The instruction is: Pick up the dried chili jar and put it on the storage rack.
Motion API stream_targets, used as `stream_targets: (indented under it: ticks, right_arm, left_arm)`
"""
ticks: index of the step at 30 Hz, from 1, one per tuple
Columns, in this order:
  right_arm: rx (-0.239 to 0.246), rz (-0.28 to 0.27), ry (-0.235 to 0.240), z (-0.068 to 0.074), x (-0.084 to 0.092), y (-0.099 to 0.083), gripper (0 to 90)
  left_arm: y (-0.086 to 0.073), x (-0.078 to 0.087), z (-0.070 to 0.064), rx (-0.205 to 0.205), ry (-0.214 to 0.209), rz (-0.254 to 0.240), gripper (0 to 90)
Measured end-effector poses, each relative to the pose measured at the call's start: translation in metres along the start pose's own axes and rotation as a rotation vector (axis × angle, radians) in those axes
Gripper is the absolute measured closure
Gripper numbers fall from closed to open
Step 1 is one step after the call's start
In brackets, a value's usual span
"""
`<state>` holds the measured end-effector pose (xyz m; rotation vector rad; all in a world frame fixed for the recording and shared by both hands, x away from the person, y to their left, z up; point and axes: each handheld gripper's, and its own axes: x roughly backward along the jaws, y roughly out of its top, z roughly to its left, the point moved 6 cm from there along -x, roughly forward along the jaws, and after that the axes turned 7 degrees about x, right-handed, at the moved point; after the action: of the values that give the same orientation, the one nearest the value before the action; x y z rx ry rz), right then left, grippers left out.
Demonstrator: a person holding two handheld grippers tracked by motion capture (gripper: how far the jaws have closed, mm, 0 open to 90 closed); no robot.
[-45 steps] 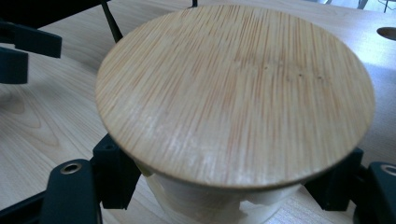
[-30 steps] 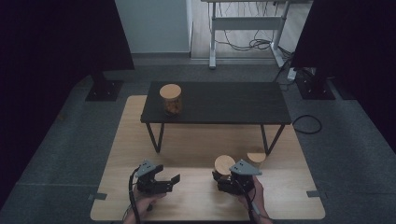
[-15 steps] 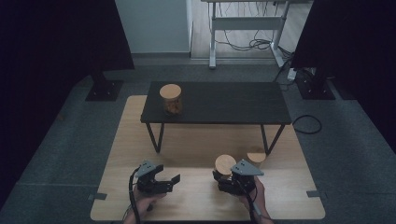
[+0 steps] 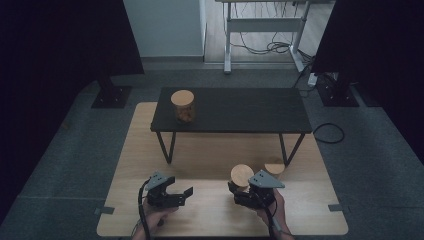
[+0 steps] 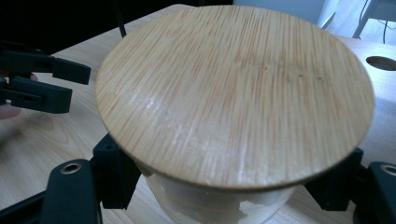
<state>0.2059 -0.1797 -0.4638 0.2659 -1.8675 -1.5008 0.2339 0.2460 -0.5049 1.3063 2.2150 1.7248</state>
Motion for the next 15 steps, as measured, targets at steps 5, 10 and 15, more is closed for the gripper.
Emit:
stream_targets:
  ticks: [5,10,15]
  right_arm:
    - [-0.009,-0.01,0.007,-0.001,0.0034,0.0019,24.7]
    - [-0.013,-0.016,0.014,-0.0013,0.0054,0.0031,24.7]
    - [-0.023,-0.028,0.023,-0.0016,0.0072,0.0051,24.7]
  left_arm:
    - [0.0,0.0,0.0,0.001,0.002,-0.001,6.4]
    - [0.0,-0.0007,-0.0007,-0.002,0.006,0.004,6.3]
    - [0.0003,-0.0007,-0.0005,0.004,0.003,0.006,6.3]
